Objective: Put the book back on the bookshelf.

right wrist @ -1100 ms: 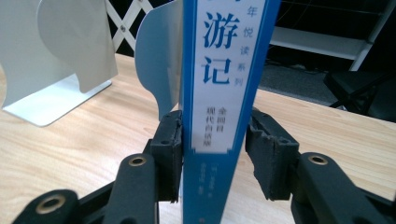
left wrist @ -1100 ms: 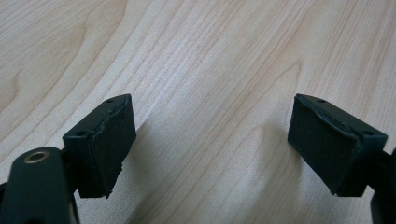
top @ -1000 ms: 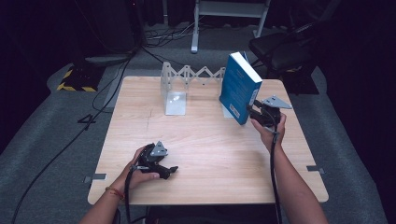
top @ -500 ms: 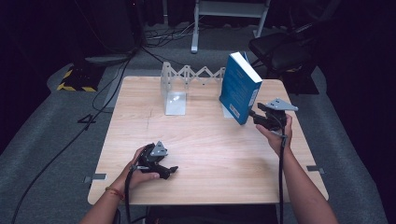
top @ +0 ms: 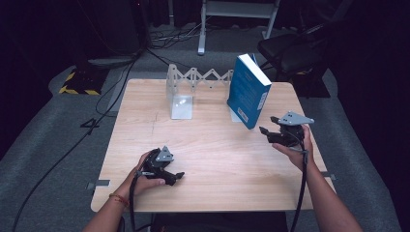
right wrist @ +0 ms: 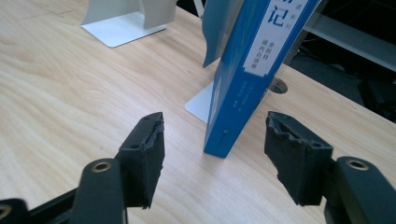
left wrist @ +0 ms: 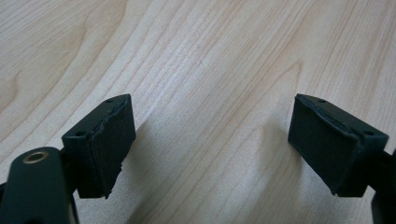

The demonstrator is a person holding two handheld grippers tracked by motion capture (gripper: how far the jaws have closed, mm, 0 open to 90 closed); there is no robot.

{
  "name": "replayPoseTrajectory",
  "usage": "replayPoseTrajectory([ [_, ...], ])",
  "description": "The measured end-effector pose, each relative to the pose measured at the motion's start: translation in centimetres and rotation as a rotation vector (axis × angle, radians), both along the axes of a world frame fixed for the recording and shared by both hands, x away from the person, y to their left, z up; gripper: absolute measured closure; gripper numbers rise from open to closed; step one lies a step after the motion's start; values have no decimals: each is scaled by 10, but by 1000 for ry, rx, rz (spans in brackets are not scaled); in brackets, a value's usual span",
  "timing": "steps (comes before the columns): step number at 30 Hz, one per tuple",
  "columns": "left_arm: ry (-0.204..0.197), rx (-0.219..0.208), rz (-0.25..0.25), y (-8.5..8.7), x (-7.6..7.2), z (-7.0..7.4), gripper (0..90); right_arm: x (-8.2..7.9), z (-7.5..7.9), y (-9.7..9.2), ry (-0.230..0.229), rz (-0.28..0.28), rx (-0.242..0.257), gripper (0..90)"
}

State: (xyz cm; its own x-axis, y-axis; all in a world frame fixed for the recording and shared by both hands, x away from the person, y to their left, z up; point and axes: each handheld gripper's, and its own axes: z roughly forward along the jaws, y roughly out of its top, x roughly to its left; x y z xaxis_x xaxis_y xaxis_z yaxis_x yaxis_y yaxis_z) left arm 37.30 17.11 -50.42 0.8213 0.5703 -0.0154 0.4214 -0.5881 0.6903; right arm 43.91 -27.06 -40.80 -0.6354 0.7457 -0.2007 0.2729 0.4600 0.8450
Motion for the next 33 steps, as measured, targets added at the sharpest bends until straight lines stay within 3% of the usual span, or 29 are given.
replayPoseTrajectory([
  [13, 0, 0, 0, 0, 0, 0, 153, -31, -9, -21, 32, 37, -74, 322],
  [20, 0, 0, 0, 0, 0, 0, 153, -45, -20, -34, 57, 26, -119, 287],
  [33, 0, -1, 0, 0, 0, 0, 153, -73, -60, -69, 145, 27, -115, 247],
])
